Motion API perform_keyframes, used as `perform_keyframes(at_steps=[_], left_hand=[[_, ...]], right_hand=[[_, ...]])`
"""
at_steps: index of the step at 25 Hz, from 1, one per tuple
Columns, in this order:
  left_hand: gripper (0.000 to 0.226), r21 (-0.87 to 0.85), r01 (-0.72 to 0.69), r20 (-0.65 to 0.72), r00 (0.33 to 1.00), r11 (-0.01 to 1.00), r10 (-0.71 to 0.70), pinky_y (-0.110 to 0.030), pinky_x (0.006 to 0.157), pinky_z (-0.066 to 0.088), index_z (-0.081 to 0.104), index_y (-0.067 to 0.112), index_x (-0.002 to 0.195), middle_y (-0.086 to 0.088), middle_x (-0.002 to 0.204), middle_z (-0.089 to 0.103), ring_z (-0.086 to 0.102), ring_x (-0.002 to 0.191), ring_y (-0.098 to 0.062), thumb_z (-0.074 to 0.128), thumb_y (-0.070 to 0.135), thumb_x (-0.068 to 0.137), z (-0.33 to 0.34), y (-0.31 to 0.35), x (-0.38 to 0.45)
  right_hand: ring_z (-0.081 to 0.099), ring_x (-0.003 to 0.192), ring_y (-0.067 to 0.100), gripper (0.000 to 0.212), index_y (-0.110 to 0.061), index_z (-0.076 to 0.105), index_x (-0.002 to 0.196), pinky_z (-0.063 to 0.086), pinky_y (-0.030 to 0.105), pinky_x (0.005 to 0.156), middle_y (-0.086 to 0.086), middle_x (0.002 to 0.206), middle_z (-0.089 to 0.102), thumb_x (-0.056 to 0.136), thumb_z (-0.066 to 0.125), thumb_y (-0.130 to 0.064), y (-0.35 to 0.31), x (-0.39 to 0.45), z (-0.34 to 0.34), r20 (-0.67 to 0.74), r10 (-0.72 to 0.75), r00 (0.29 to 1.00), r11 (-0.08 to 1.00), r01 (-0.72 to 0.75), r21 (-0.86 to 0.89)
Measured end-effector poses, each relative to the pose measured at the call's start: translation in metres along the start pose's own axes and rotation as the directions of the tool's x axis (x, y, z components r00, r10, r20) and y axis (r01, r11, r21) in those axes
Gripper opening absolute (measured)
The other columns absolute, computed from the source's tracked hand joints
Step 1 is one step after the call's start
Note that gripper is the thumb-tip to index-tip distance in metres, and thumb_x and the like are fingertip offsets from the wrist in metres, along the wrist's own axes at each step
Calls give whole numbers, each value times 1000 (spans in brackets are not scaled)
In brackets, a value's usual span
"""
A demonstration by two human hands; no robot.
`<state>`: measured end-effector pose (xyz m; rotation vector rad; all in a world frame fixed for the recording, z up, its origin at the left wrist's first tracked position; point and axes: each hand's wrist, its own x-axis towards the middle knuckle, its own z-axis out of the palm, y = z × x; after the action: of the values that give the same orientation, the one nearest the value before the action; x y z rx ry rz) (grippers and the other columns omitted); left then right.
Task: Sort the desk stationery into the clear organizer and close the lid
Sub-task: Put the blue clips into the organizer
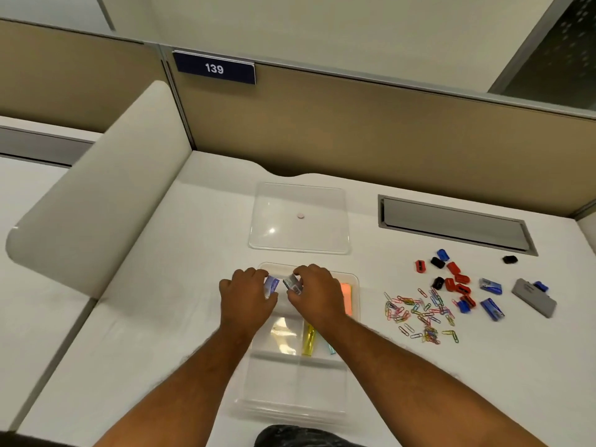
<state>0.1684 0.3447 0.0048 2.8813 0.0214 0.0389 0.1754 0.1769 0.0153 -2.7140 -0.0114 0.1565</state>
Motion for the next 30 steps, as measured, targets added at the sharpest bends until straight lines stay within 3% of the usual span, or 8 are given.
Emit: perform_keyframes(at_steps=[6,9,15,21,27,30], left_hand=[[50,60,-29,47,999,998,26,-38,85,39,60,29,120,9,110,68,60,102,-15,59,63,83,3,-1,7],[57,70,-18,65,998,997,13,-39,89,40,59,30,124,9,118,65,58,109,-15,55,70,83,2,3,9],[53,-1,-48,3,999,999,48,-39,90,39,64,30,118,10,116,65,57,109,-16,60,67,81,2,31,2],[47,-2,-145,11,989,989,145,-42,89,40,65,29,114,9,113,64,57,108,-19,64,62,80,15,137,0],[37,-71,-280,83,955,957,286,-42,87,37,63,29,110,8,108,61,56,107,-21,62,54,82,53,271,-16],[36,-104,-313,143,935,944,326,-40,91,37,62,29,115,7,115,61,53,112,-19,62,50,86,71,338,-25]], right_hand=[[62,104,22,44,-27,62,119,53,40,86,-3,113,69,85,66,-56,-3,14,18,21,16,1000,994,-14,-105],[61,111,21,49,-26,62,127,53,40,91,-4,120,67,90,63,-58,2,11,18,6,8,1000,999,-7,-36],[62,102,14,40,-28,68,119,56,35,85,-9,109,69,89,66,-54,39,-12,-5,-148,48,988,987,-25,157],[59,93,9,36,-31,67,116,56,35,78,-12,99,66,89,67,-56,131,-50,-43,-206,198,958,961,-148,235],[65,106,13,39,-26,67,124,58,34,91,-7,115,70,93,70,-49,257,-82,-93,-206,376,903,908,-315,276],[65,98,11,37,-25,68,122,59,32,85,-7,109,70,92,71,-47,318,-91,-110,-230,442,867,882,-372,291]])
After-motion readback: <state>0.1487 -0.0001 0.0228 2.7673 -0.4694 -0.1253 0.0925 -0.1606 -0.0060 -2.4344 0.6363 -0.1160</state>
